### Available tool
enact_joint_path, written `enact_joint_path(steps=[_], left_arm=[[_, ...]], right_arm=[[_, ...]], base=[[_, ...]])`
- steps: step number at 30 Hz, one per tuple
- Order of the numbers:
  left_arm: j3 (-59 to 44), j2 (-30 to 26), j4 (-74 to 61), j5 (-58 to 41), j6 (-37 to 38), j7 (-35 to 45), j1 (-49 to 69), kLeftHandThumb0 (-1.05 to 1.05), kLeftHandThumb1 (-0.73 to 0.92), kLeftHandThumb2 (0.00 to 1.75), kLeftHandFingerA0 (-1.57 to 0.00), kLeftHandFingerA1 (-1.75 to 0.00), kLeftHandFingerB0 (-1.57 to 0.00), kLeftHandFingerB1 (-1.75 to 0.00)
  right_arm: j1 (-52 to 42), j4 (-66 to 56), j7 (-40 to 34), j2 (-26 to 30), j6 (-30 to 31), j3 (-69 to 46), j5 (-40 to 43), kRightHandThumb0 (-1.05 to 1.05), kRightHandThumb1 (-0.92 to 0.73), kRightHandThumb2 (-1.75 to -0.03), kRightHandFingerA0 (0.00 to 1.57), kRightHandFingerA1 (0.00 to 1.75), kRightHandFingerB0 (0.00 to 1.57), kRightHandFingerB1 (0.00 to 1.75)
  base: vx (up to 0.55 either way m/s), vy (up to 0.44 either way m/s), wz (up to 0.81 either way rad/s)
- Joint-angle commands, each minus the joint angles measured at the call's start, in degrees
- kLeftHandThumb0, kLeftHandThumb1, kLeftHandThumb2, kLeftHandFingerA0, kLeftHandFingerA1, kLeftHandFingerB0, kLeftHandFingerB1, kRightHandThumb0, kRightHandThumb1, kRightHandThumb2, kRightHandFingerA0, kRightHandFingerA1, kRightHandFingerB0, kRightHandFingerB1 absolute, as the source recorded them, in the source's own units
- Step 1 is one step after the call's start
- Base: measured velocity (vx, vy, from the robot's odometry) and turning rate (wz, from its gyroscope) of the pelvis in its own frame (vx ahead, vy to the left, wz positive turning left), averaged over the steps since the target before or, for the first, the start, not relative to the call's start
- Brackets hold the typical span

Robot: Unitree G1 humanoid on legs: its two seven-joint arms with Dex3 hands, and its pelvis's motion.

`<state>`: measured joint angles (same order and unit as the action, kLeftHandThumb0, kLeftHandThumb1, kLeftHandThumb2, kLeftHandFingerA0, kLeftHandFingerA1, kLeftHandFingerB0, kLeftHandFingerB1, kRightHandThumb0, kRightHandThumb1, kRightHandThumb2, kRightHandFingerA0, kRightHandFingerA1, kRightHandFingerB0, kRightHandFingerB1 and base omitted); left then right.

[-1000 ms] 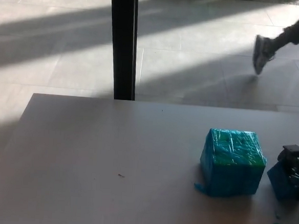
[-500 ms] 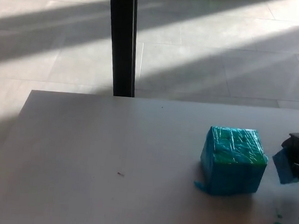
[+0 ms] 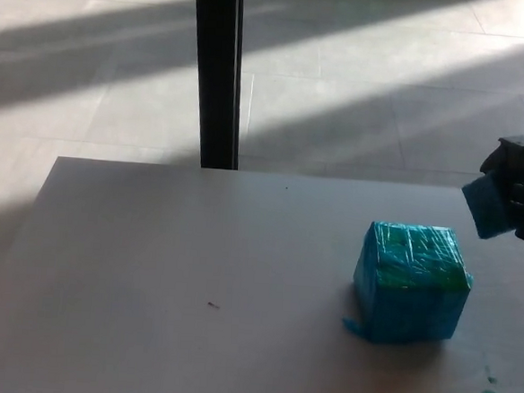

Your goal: The robot uses its right hand to pick up the small cube kept on the middle on the desk and place it on the bigger cube kept next to it

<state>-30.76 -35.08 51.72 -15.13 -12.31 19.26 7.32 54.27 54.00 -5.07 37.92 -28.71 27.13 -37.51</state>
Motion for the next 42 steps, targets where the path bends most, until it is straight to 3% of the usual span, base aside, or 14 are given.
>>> enact_joint_path(steps=[1,2,3,9,13,20,23,24,33,35,38,39,41,42], left_arm=[[-0.48,-0.9,-0.89,-0.73,-0.94,0.11,0.7,-0.88,0.92,0.73,-0.34,-0.48,-0.32,-0.39],[-0.42,-0.96,-1.03,-0.65,-1.06,0.1,0.79,-0.88,0.92,0.73,-0.34,-0.48,-0.32,-0.39],[-0.48,-0.93,0.05,-0.59,-0.38,0.01,0.46,-0.9,0.92,0.72,-0.37,-0.49,-0.33,-0.39],[-0.58,-0.78,-0.4,-0.88,-0.67,0.38,0.69,-0.9,0.92,0.72,-0.36,-0.49,-0.32,-0.38],[-0.86,-0.7,0.78,-1.07,-0.65,-0.05,0.03,-0.89,0.92,0.72,-0.35,-0.48,-0.33,-0.38],[-0.02,-0.78,0.04,-0.43,-0.15,-0.03,0.54,-0.96,0.84,0.8,-0.35,-0.52,-0.3,-0.41],[-0.53,-0.7,0.76,-1.2,-0.03,0.1,0.29,-0.91,0.92,0.7,-0.37,-0.5,-0.34,-0.39],[-0.4,-0.79,0.99,-1.13,-0.07,0.1,0.14,-0.91,0.92,0.7,-0.37,-0.5,-0.34,-0.39],[-0.26,-0.8,-0.12,-1.42,-1.44,-0.05,0.0,-0.91,0.92,0.7,-0.35,-0.49,-0.33,-0.39],[0.49,-1.05,1.77,-0.43,0.09,-0.52,-0.66,-0.96,0.83,0.8,-0.35,-0.52,-0.31,-0.4],[0.78,-1.22,1.47,-0.4,0.15,-0.13,-0.4,-0.96,0.83,0.8,-0.36,-0.51,-0.31,-0.4],[0.8,-1.19,1.34,-0.43,0.41,-0.1,-0.25,-0.98,0.82,0.82,-0.36,-0.52,-0.3,-0.41],[0.73,-1.19,1.25,-0.67,0.01,-0.29,-0.46,-0.99,0.81,0.82,-0.37,-0.52,-0.31,-0.41],[0.7,-1.13,0.37,-0.8,-0.22,-0.09,-0.04,-0.97,0.83,0.8,-0.34,-0.51,-0.29,-0.4]], right_arm=[[1.02,-4.05,8.51,0.14,-1.76,-2.58,3.78,-0.29,-0.72,-0.63,0.79,1.72,0.56,1.55],[0.82,-5.09,9.74,-0.08,-2.09,-2.82,4.16,-0.27,-0.69,-0.66,0.75,1.72,0.64,1.49],[0.58,-6.72,11.57,-0.68,-1.71,-2.61,4.49,-0.32,-0.71,-0.72,0.83,1.52,0.73,0.65],[-0.84,-12.19,14.63,-1.7,-1.88,-2.0,4.26,-0.32,-0.69,-0.69,0.86,1.6,0.85,0.69],[-1.72,-14.93,17.37,-1.93,-1.95,-1.86,4.2,-0.26,-0.64,-0.77,0.81,1.66,0.79,1.06],[-2.99,-18.15,22.61,-2.12,1.04,-0.27,2.08,-0.31,-0.71,-0.66,0.79,1.51,0.8,0.75],[-2.91,-17.03,22.17,-2.68,1.51,0.03,1.01,-0.27,-0.7,-0.65,0.78,1.53,0.79,0.93],[-2.83,-16.64,22.6,-2.97,2.22,0.08,0.88,-0.25,-0.72,-0.62,0.71,1.63,0.65,1.35],[-1.68,-12.88,23.14,-3.78,1.92,0.98,-0.5,-0.27,-0.71,-0.67,0.79,1.64,0.69,1.36],[-1.77,-11.87,22.32,-4.12,1.05,1.58,-1.11,-0.28,-0.7,-0.71,0.75,1.61,0.73,1.16],[-1.59,-11.31,21.77,-4.55,0.9,1.97,-1.39,-0.31,-0.73,-0.65,0.73,1.63,0.67,1.3],[-1.77,-11.45,21.67,-4.95,1.78,1.81,-1.18,-0.31,-0.74,-0.67,0.72,1.48,0.66,0.8],[-2.07,-11.23,20.13,-5.4,2.13,1.73,-1.49,-0.32,-0.73,-0.62,0.73,1.19,0.44,0.4],[-2.25,-12.33,20.83,-5.45,3.41,2.0,-2.09,-0.42,-0.67,-0.67,0.39,0.61,0.1,0.2]], base=[[0.0,0.0,0.0],[0.0,0.0,0.0],[0.0,0.0,0.0],[0.0,0.0,0.0],[0.0,0.0,0.0],[0.0,0.0,0.0],[0.0,0.0,0.0],[0.0,0.0,0.0],[0.0,0.0,0.0],[0.0,0.0,0.0],[0.0,0.0,0.0],[0.0,0.0,0.0],[0.0,0.0,0.0],[0.0,0.0,0.0]])
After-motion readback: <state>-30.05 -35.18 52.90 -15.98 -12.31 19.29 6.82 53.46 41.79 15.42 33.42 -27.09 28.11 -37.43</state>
